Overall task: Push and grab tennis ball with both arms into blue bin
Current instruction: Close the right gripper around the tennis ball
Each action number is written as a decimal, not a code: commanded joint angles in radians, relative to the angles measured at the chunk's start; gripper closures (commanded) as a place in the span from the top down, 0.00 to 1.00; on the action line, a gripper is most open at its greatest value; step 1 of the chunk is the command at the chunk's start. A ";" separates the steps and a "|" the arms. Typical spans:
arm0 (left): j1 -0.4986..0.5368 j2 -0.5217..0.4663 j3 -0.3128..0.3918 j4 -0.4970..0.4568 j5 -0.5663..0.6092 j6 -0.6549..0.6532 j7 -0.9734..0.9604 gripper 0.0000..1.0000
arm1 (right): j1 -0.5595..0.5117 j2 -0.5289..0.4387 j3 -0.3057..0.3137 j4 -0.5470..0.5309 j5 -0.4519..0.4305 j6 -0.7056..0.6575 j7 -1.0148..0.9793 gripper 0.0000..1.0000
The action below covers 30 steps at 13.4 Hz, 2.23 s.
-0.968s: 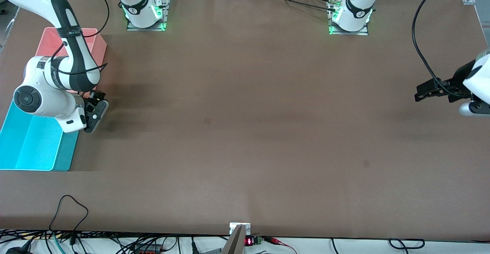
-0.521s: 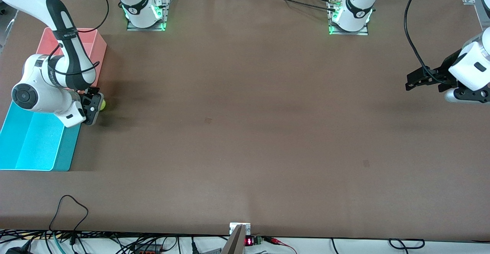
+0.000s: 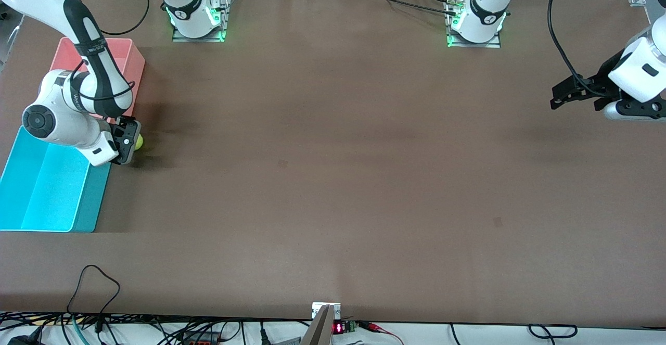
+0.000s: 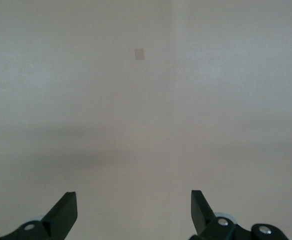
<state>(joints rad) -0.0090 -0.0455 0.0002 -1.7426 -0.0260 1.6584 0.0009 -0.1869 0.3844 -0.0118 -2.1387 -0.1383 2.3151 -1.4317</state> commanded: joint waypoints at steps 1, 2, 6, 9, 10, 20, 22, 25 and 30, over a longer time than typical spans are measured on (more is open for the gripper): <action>0.003 -0.030 -0.005 -0.040 0.000 0.017 0.010 1.00 | -0.025 -0.029 0.009 -0.052 -0.015 0.049 -0.036 1.00; 0.003 -0.019 -0.005 -0.037 0.001 0.017 0.010 1.00 | -0.026 -0.029 0.007 -0.065 -0.015 0.070 -0.044 1.00; 0.004 -0.019 0.006 0.001 0.000 0.000 0.007 1.00 | -0.039 -0.029 0.006 -0.090 -0.015 0.098 -0.047 1.00; 0.004 -0.016 -0.002 0.000 -0.005 0.000 0.008 1.00 | -0.052 -0.027 0.006 -0.092 -0.015 0.110 -0.059 1.00; 0.004 -0.016 -0.002 0.000 -0.005 0.003 0.011 1.00 | -0.054 -0.025 0.006 -0.092 -0.015 0.116 -0.067 1.00; 0.006 -0.014 0.003 0.000 -0.017 0.014 0.004 1.00 | -0.066 -0.022 0.006 -0.099 -0.015 0.129 -0.088 0.52; 0.006 -0.016 0.003 0.001 -0.022 0.014 0.001 1.00 | -0.065 -0.025 0.006 -0.099 -0.015 0.129 -0.088 0.24; 0.004 -0.016 -0.002 0.008 -0.034 0.017 0.002 1.00 | -0.057 -0.039 0.007 -0.093 -0.008 0.129 -0.072 0.10; 0.003 -0.005 -0.003 0.026 -0.031 0.014 0.002 1.00 | -0.031 -0.125 0.012 -0.049 0.003 0.112 0.156 0.06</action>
<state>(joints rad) -0.0075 -0.0569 -0.0006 -1.7365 -0.0431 1.6763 0.0020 -0.2284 0.3215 -0.0043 -2.1895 -0.1382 2.4460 -1.3732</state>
